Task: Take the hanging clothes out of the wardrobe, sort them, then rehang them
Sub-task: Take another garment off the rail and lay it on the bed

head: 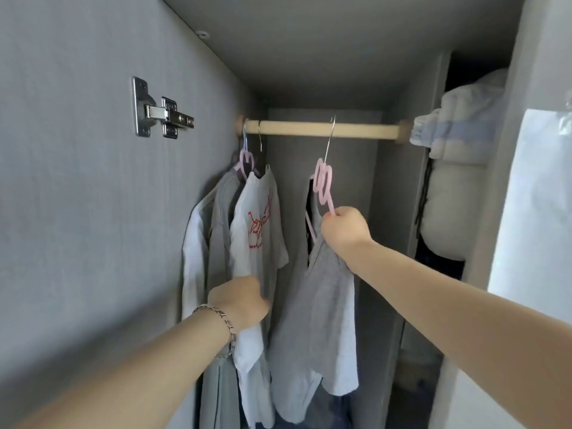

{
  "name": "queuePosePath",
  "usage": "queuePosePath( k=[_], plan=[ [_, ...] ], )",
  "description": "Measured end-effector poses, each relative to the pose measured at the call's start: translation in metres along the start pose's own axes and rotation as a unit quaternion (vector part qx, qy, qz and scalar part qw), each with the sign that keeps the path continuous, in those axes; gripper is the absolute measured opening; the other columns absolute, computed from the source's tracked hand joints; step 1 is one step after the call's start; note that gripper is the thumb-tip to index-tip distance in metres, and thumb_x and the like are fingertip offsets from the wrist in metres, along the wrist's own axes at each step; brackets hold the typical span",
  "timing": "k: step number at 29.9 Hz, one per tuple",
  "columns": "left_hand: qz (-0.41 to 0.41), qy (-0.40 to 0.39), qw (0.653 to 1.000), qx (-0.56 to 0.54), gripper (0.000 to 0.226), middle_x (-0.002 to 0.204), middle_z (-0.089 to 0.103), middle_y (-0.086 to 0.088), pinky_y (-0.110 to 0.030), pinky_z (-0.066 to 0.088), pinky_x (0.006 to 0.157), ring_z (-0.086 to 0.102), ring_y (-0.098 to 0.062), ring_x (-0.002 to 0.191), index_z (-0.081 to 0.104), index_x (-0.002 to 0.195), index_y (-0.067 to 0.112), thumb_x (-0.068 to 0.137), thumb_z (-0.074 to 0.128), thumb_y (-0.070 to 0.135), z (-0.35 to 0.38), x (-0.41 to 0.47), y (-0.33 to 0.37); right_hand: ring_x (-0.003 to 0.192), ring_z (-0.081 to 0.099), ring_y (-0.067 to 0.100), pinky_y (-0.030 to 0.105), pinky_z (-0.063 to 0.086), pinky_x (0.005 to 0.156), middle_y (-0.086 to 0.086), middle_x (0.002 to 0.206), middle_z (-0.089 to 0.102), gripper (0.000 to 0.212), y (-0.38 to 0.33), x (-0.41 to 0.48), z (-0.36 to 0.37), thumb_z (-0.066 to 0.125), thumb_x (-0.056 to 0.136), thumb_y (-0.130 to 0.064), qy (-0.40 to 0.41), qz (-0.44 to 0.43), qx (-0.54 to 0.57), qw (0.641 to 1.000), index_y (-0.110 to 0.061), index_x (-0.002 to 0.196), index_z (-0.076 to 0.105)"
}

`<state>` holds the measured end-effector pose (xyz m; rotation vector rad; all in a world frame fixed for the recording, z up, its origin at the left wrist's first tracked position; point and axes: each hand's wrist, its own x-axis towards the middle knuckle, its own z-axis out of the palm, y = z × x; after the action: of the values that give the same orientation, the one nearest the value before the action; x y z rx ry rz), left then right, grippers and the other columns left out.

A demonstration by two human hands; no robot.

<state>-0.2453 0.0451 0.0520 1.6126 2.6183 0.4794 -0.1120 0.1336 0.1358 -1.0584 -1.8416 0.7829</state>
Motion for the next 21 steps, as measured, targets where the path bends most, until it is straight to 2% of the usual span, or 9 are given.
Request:
queuePosePath(
  k=[1,3,6,9,12,15,18,20,21],
  plan=[
    [0.002,-0.008,1.000,0.008,0.017,0.105,0.064,-0.007,-0.027,0.043,0.077,0.061,-0.027,0.099,0.054,0.091,0.013,0.091,0.043,0.026,0.006,-0.007,0.006,0.050,0.031,0.012,0.022,0.024,0.044,0.000,0.061,0.035,0.033,0.008,-0.016,-0.008,0.036,0.095,-0.008,-0.010,0.016,0.001,1.000,-0.014,0.063,0.037],
    [0.013,-0.028,0.999,0.022,0.018,0.091,0.061,-0.003,-0.025,0.042,0.073,0.058,-0.024,0.089,0.048,0.079,0.013,0.092,0.042,0.024,0.020,-0.020,0.018,0.051,0.034,0.013,0.022,0.027,0.044,0.001,0.063,0.039,0.027,0.026,-0.050,-0.022,0.036,0.095,-0.007,-0.033,0.062,-0.001,0.997,-0.010,0.071,0.049],
    [0.044,-0.069,0.996,0.017,0.028,0.070,0.049,0.002,-0.025,0.042,0.069,0.054,-0.022,0.078,0.042,0.064,0.015,0.091,0.041,0.021,0.049,-0.038,0.032,0.054,0.037,0.013,0.022,0.030,0.048,0.001,0.066,0.043,0.028,0.061,-0.103,-0.035,0.035,0.093,-0.005,-0.057,0.120,-0.020,0.991,-0.002,0.103,0.061],
    [0.087,-0.097,0.992,-0.003,0.028,0.066,0.053,0.001,-0.025,0.045,0.066,0.058,-0.021,0.072,0.047,0.061,0.016,0.089,0.042,0.019,0.081,-0.051,0.047,0.055,0.040,0.011,0.021,0.033,0.049,-0.001,0.063,0.044,0.025,0.092,-0.161,-0.046,0.037,0.088,0.000,-0.080,0.124,-0.062,0.987,-0.013,0.087,0.058],
    [0.153,-0.134,0.979,-0.021,0.026,0.069,0.058,0.000,-0.026,0.048,0.069,0.057,-0.018,0.064,0.055,0.071,0.017,0.091,0.040,0.025,0.112,-0.070,0.060,0.055,0.041,0.008,0.014,0.033,0.046,-0.005,0.060,0.044,0.031,0.111,-0.220,-0.059,0.037,0.081,0.005,-0.081,0.133,-0.098,0.983,-0.020,0.069,0.051],
    [0.238,-0.173,0.955,0.020,0.031,0.066,0.055,-0.001,-0.025,0.040,0.060,0.048,-0.015,0.056,0.051,0.068,0.015,0.094,0.036,0.026,0.141,-0.100,0.070,0.056,0.039,0.003,0.006,0.031,0.042,-0.009,0.062,0.044,0.032,0.123,-0.287,-0.078,0.037,0.078,0.009,-0.066,0.153,-0.142,0.976,-0.019,0.077,0.053],
    [0.302,-0.219,0.928,0.022,0.028,0.078,0.064,-0.007,-0.030,0.048,0.069,0.060,-0.024,0.071,0.053,0.071,0.013,0.091,0.043,0.029,0.171,-0.146,0.080,0.058,0.038,0.003,0.007,0.030,0.044,-0.010,0.063,0.043,0.037,0.134,-0.366,-0.095,0.036,0.074,0.012,-0.004,0.211,-0.145,0.967,-0.022,0.069,0.048],
    [0.341,-0.250,0.906,0.020,0.024,0.090,0.066,-0.012,-0.032,0.050,0.077,0.065,-0.030,0.088,0.057,0.077,0.012,0.090,0.048,0.030,0.185,-0.187,0.087,0.061,0.039,0.009,0.014,0.031,0.050,-0.007,0.064,0.043,0.042,0.139,-0.424,-0.102,0.034,0.073,0.013,0.047,0.258,-0.127,0.957,-0.026,0.065,0.045],
    [0.361,-0.267,0.893,0.024,0.024,0.088,0.065,-0.011,-0.031,0.049,0.077,0.066,-0.029,0.090,0.058,0.080,0.011,0.089,0.049,0.031,0.189,-0.209,0.090,0.063,0.040,0.011,0.018,0.032,0.053,-0.005,0.065,0.043,0.042,0.138,-0.453,-0.105,0.033,0.074,0.014,0.074,0.279,-0.121,0.950,-0.026,0.064,0.044]
  ],
)
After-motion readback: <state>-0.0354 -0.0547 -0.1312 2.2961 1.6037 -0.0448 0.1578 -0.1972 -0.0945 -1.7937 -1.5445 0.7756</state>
